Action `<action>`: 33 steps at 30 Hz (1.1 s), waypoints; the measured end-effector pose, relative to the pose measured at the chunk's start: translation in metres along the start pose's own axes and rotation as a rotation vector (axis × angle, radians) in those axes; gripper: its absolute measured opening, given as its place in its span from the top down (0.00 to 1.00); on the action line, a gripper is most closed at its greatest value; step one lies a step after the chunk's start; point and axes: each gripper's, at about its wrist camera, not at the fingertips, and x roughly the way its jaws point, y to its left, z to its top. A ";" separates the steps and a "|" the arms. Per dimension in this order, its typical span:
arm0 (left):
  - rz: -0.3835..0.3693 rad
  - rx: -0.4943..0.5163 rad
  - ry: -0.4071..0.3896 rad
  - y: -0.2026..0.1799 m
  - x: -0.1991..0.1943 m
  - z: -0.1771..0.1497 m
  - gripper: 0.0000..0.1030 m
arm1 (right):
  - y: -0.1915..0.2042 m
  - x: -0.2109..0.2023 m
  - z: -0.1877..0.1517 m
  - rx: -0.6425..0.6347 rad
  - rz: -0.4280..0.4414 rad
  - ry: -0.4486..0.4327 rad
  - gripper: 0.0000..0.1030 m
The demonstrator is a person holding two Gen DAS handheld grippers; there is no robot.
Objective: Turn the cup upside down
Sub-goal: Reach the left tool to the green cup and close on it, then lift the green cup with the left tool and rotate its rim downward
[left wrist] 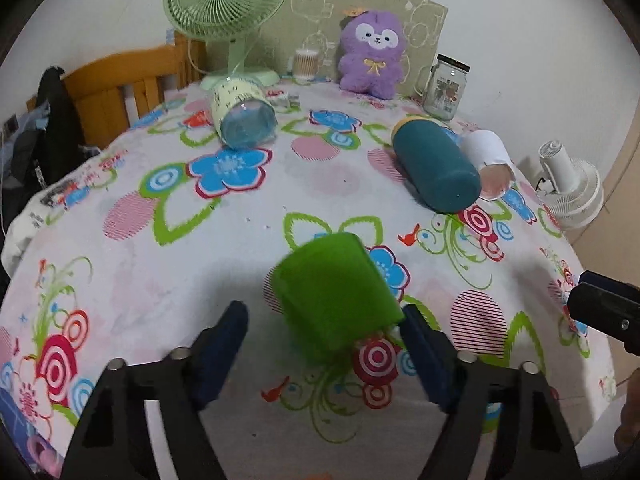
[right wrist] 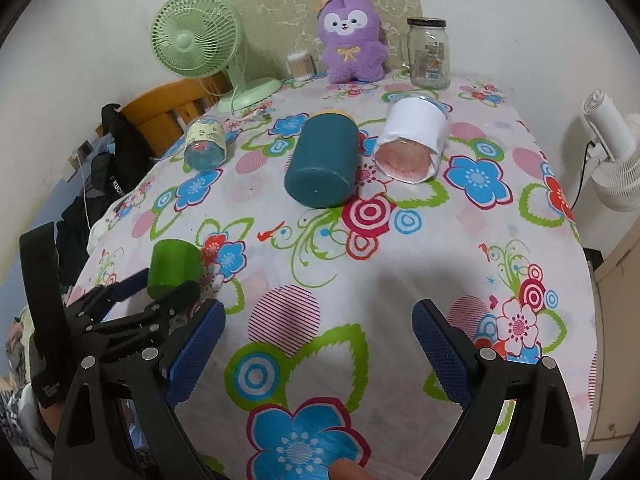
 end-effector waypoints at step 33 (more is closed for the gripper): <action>-0.070 0.149 0.157 0.017 -0.052 0.010 0.39 | 0.019 -0.012 -0.016 -0.035 0.000 -0.008 0.07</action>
